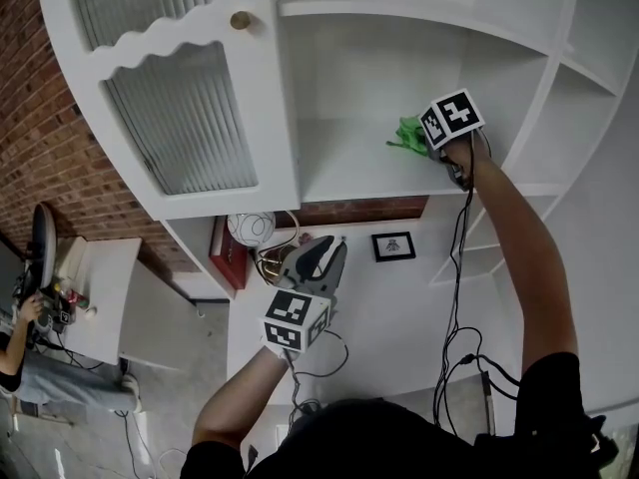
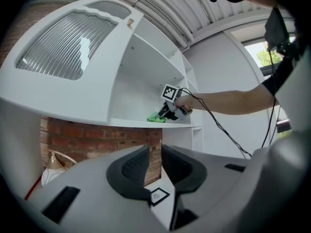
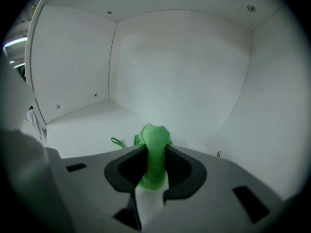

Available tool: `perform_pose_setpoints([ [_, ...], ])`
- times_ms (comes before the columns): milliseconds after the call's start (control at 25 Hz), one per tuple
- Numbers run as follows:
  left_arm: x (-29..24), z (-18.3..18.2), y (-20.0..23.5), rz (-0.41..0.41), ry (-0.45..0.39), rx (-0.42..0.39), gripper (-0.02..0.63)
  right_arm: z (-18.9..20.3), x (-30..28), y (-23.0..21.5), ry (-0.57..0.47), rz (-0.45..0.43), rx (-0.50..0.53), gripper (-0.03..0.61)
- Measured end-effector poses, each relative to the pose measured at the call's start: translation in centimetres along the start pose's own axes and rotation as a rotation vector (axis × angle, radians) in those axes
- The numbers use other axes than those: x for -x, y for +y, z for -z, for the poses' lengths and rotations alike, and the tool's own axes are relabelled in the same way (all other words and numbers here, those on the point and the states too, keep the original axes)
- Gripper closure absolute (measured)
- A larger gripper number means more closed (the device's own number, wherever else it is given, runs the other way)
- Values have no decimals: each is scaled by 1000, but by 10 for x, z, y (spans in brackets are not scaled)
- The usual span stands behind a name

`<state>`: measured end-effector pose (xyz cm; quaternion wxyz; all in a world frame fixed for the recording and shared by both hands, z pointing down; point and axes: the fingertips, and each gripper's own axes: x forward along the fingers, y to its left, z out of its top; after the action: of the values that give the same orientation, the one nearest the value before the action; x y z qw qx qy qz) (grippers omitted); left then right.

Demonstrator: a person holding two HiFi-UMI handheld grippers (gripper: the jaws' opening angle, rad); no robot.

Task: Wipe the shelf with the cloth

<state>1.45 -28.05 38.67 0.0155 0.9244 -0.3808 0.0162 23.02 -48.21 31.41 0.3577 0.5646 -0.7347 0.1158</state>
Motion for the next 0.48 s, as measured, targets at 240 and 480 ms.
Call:
perform_pose_setpoints([
  [240,-2,5,-6,17,9,8,537,11,4,-23,68,131,84,485],
  [480,-2,11,-8,30,26,24,537,25,7,-34,233,340,385,485],
])
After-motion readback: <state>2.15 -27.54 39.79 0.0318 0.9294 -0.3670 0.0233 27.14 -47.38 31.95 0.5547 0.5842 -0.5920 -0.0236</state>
